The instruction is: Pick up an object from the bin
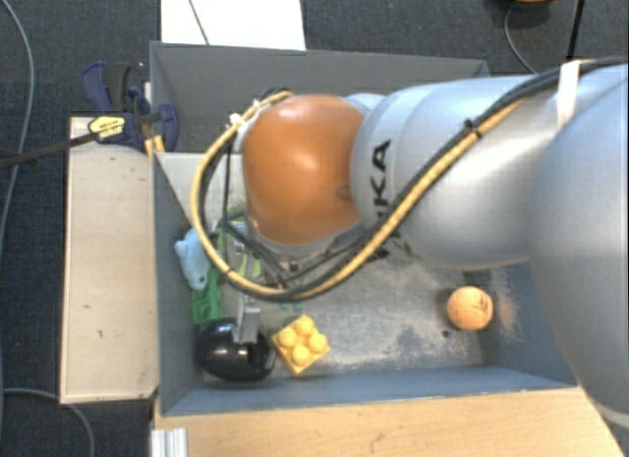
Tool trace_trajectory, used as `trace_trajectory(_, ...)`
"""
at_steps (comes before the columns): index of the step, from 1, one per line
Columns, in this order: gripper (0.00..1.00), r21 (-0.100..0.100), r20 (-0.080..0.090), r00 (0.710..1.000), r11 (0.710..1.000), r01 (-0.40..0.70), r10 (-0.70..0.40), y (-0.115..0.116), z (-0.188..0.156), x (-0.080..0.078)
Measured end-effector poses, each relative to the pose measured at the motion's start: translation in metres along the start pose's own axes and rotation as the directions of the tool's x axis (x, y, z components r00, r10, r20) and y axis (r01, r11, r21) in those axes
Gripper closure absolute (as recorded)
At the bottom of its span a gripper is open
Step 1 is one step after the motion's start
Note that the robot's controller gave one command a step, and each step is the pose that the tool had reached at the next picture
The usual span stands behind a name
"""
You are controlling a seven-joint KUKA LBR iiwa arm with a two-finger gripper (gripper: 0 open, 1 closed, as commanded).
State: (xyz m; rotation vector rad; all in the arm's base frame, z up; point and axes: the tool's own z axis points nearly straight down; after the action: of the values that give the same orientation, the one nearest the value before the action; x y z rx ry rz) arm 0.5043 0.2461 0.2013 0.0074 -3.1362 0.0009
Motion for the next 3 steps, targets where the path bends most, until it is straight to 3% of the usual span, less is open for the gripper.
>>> trace_trajectory(1, 0.00, -0.003, 0.007, 1.000, 1.000, -0.007, 0.007, -0.001, -0.005, -0.002)
trace_trajectory(2, 0.00, -0.006, 0.013, 1.000, 1.000, 0.008, -0.008, -0.019, 0.036, -0.002)
trace_trajectory(3, 0.00, -0.003, 0.008, 1.000, 1.000, -0.030, 0.030, -0.028, 0.097, 0.012)
